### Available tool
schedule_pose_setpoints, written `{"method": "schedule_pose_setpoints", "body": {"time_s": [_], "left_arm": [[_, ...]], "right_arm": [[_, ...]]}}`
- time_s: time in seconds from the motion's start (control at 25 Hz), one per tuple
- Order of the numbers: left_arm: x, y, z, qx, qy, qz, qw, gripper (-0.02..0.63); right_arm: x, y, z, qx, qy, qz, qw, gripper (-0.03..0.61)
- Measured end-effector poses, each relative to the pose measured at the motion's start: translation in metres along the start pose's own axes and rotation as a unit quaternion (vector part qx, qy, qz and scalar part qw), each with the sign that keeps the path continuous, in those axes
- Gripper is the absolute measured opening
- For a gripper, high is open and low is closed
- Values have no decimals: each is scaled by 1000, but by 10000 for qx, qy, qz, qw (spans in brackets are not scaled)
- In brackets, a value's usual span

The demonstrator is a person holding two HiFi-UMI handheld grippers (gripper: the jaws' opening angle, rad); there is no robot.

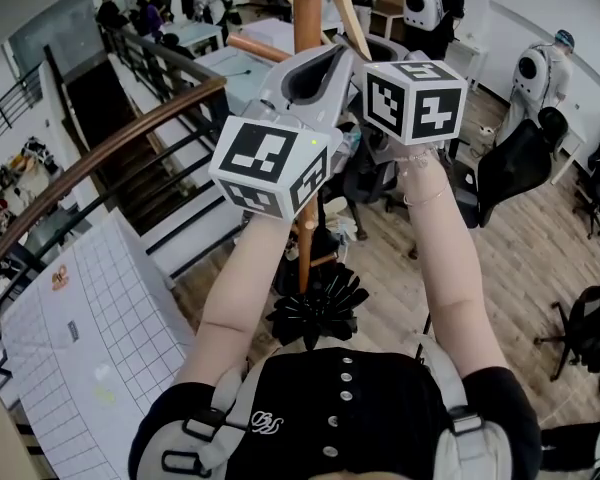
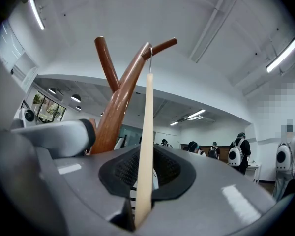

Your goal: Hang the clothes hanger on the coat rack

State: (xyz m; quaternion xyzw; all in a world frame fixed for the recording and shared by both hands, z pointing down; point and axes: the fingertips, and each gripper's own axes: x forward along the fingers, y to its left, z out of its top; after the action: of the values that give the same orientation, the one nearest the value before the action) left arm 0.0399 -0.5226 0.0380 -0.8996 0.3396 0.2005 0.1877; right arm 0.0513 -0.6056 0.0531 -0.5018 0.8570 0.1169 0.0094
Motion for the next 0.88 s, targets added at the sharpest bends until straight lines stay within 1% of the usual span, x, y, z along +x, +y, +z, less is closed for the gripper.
{"method": "schedule_pose_setpoints", "body": {"time_s": [0.28,0.52,0.76,0.88], "left_arm": [[-12,0,3,30,-27,88,10000,-2],[-23,-10,0,28,-25,138,9999,-2],[-36,-24,-12,-35,136,152,9998,-2],[-45,-32,-15,-54,179,166,9997,-2]], "right_arm": [[-20,8,10,164,-312,12,9994,59],[-42,13,6,276,-445,-29,9986,123],[-72,17,3,384,-681,-116,9969,130],[-91,23,5,419,-846,-90,9955,130]]}}
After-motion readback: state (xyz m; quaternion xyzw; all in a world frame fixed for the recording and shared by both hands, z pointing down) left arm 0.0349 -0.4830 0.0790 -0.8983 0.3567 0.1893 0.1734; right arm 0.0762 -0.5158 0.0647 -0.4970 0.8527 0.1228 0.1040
